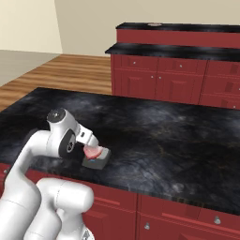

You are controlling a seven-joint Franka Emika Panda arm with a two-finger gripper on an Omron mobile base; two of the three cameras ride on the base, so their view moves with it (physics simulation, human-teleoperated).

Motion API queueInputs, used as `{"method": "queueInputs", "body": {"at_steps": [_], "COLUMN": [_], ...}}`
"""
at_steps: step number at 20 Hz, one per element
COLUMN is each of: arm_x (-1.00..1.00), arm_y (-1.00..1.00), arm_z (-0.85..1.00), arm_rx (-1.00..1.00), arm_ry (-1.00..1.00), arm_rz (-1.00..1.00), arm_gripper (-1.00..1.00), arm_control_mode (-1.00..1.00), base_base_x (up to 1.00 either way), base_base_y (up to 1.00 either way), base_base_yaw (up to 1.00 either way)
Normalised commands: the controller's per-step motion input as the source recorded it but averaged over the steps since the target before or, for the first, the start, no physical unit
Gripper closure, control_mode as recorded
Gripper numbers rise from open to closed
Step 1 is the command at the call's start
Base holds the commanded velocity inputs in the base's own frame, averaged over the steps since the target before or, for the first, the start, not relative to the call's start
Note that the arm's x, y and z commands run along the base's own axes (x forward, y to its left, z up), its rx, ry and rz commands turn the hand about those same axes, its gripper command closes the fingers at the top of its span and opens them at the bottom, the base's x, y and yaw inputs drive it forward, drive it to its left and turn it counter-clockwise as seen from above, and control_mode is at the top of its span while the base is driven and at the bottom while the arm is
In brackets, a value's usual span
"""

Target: Take the steak from the fridge and place it on the digital scale on the counter by the fridge. Wait a few seconds for a reading, then move it to the plate on the dining counter.

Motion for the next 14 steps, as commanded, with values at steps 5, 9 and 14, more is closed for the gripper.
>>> {"method": "queueInputs", "body": {"at_steps": [5, 9, 14], "arm_x": [-0.1, -0.13, -0.11], "arm_y": [0.36, 0.15, 0.0], "arm_z": [0.0, 0.0, 0.0], "arm_rx": [-0.17, -0.19, -0.16], "arm_ry": [0.0, 0.0, 0.0], "arm_rz": [0.13, 0.17, 0.19], "arm_gripper": [-1.0, -1.0, -1.0], "arm_control_mode": [-1.0, -1.0, -1.0], "base_base_x": [0.0, 0.0, 0.0], "base_base_y": [0.0, 0.0, 0.0], "base_base_yaw": [0.0, 0.0, 0.0]}}
